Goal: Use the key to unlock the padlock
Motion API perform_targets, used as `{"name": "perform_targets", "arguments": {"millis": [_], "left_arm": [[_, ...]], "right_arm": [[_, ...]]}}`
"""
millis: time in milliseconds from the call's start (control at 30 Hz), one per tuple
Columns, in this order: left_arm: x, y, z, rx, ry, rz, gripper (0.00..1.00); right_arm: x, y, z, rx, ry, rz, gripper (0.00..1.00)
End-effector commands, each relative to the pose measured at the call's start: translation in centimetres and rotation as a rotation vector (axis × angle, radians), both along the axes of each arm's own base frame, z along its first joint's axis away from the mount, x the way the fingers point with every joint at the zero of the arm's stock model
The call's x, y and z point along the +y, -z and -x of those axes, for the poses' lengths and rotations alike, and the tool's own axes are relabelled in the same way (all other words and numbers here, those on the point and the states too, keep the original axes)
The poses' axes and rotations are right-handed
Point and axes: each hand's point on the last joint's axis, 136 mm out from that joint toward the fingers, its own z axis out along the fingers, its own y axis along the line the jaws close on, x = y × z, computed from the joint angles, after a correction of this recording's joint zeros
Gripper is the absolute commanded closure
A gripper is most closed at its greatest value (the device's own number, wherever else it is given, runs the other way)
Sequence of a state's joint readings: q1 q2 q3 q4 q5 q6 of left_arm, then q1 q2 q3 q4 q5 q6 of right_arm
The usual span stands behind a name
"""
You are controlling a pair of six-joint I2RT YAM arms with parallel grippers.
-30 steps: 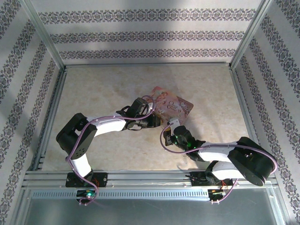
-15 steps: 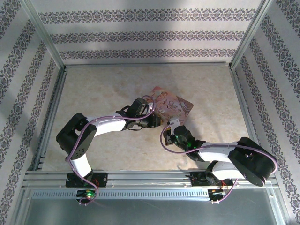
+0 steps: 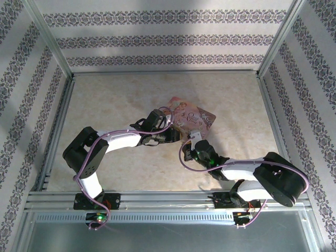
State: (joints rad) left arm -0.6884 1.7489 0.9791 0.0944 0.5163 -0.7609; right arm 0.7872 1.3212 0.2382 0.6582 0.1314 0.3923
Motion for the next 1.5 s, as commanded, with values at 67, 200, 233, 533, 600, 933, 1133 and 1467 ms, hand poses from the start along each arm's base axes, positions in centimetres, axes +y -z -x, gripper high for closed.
{"name": "perform_targets", "arguments": {"millis": [67, 200, 233, 533, 600, 933, 1133, 1467], "left_arm": [[-1.3, -3.2, 0.4, -0.061, 0.033, 0.078, 0.88], [-1.4, -3.4, 0.3, -0.061, 0.031, 0.090, 0.88], [-1.4, -3.4, 0.3, -0.061, 0.030, 0.092, 0.88], [-1.6, -3.6, 0.3, -0.057, 0.029, 0.103, 0.88], [-1.7, -3.7, 0.4, -0.056, 0.029, 0.106, 0.88], [-1.8, -3.6, 0.6, -0.050, 0.034, 0.112, 0.88], [-1.9, -3.4, 0.6, -0.043, 0.033, 0.113, 0.88], [-2.1, -3.2, 0.6, -0.033, 0.035, 0.126, 0.88]], "right_arm": [[0.3, -1.9, -1.5, -0.057, 0.042, -0.055, 1.00], [0.4, -2.1, -1.7, -0.068, 0.046, -0.070, 1.00], [0.4, -2.2, -1.8, -0.074, 0.047, -0.074, 1.00], [1.0, -3.5, -2.7, -0.135, 0.052, -0.101, 1.00], [1.3, -3.9, -2.8, -0.144, 0.044, -0.107, 1.00], [2.5, -5.0, -3.8, -0.165, 0.024, -0.147, 1.00], [2.4, -6.7, -4.7, -0.187, 0.016, -0.210, 1.00], [3.4, -10.2, -5.7, -0.227, -0.056, -0.305, 1.00]]}}
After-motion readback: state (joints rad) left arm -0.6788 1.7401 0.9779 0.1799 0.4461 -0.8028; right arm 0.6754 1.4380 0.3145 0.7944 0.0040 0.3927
